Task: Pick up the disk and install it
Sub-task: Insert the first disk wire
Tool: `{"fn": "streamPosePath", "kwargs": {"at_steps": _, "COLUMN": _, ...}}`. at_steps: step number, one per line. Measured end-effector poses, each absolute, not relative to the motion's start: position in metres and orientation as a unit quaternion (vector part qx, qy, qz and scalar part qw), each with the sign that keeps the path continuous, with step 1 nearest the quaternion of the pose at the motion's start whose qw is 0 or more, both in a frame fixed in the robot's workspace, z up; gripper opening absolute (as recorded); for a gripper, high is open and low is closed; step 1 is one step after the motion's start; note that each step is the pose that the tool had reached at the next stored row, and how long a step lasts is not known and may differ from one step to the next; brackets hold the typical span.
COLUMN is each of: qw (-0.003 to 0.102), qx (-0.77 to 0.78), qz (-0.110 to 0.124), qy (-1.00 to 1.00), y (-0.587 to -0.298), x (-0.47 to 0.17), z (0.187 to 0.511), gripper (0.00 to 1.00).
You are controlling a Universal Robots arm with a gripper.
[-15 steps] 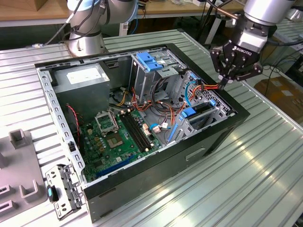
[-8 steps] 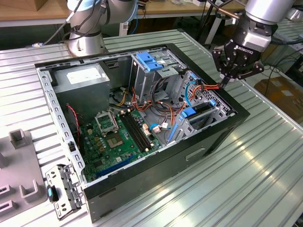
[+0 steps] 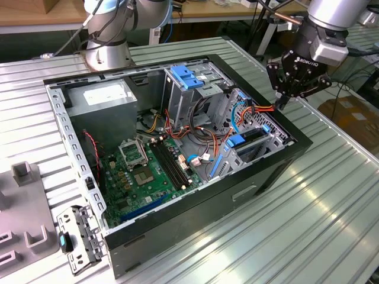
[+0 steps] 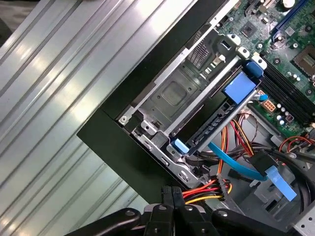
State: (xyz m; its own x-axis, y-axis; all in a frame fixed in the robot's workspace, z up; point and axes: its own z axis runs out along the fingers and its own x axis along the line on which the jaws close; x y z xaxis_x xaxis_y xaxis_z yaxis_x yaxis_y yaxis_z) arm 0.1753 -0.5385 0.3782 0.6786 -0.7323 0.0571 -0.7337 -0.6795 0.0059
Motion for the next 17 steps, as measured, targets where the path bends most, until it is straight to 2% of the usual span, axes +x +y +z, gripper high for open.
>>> {"fn": "streamPosePath", "kwargs": {"at_steps": 1, "qw": 0.014, "qx": 0.92, "qz": 0.025, "qy": -0.392, "y": -0.538, "x": 0.175, "z": 0.378, "gripper": 0.24}}
{"fn": "streamPosePath", "kwargs": {"at_steps": 8, "qw": 0.013, "qx": 0.932, "qz": 0.025, "qy": -0.36, "y": -0.53, "x": 0.177, "z": 0.373, "gripper": 0.24}}
{"fn": "streamPosePath", "kwargs": {"at_steps": 9, "qw": 0.013, "qx": 0.932, "qz": 0.025, "qy": -0.36, "y": -0.53, "x": 0.177, "z": 0.372, "gripper": 0.25}}
{"fn": "streamPosePath", "kwargs": {"at_steps": 10, "qw": 0.014, "qx": 0.932, "qz": 0.026, "qy": -0.36, "y": -0.53, "x": 0.177, "z": 0.371, "gripper": 0.31}}
{"fn": "streamPosePath", "kwargs": {"at_steps": 15, "qw": 0.014, "qx": 0.933, "qz": 0.026, "qy": -0.359, "y": -0.53, "x": 0.177, "z": 0.365, "gripper": 0.31}}
{"fn": "streamPosePath", "kwargs": {"at_steps": 17, "qw": 0.014, "qx": 0.933, "qz": 0.026, "qy": -0.359, "y": -0.531, "x": 0.177, "z": 0.367, "gripper": 0.17}}
